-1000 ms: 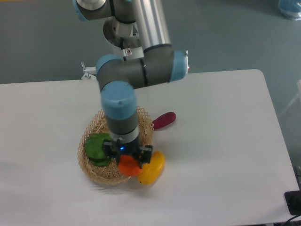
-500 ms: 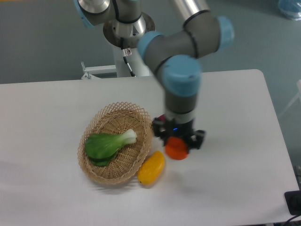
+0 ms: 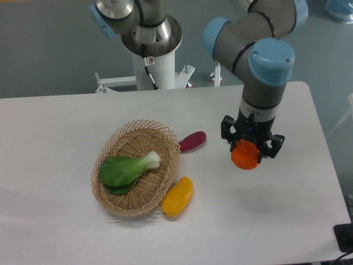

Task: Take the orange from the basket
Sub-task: 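Hold the orange raised above the table beside the eggplant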

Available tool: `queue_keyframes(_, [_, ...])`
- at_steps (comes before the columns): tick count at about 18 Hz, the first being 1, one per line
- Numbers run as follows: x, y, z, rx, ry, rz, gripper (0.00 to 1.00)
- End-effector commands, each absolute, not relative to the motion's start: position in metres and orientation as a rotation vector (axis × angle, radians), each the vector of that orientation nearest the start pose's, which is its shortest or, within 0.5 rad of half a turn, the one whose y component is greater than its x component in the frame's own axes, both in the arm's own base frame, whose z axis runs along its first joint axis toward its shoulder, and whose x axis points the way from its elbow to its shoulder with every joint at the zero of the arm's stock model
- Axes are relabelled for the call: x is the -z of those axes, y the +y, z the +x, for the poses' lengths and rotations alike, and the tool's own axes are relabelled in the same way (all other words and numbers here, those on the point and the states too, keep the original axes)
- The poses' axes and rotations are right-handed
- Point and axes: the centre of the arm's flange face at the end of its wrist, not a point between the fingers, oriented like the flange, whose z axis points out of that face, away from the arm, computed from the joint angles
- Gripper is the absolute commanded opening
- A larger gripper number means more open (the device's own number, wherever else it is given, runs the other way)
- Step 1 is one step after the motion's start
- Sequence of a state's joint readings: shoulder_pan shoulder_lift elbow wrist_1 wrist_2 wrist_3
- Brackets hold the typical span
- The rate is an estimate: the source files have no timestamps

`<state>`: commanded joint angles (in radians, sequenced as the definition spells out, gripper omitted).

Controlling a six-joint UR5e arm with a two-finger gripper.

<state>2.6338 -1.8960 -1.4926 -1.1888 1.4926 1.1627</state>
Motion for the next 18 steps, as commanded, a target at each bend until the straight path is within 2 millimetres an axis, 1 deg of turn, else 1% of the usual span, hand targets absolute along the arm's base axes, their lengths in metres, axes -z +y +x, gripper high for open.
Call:
queue_keyframes(4, [-0.3836, 0.4235, -0.4847, -0.132, 0.181, -3.006, 0.68])
queue_keyframes(18, [-0.3844, 0.4236, -0.4850, -0.134, 0.181, -3.005, 0.68])
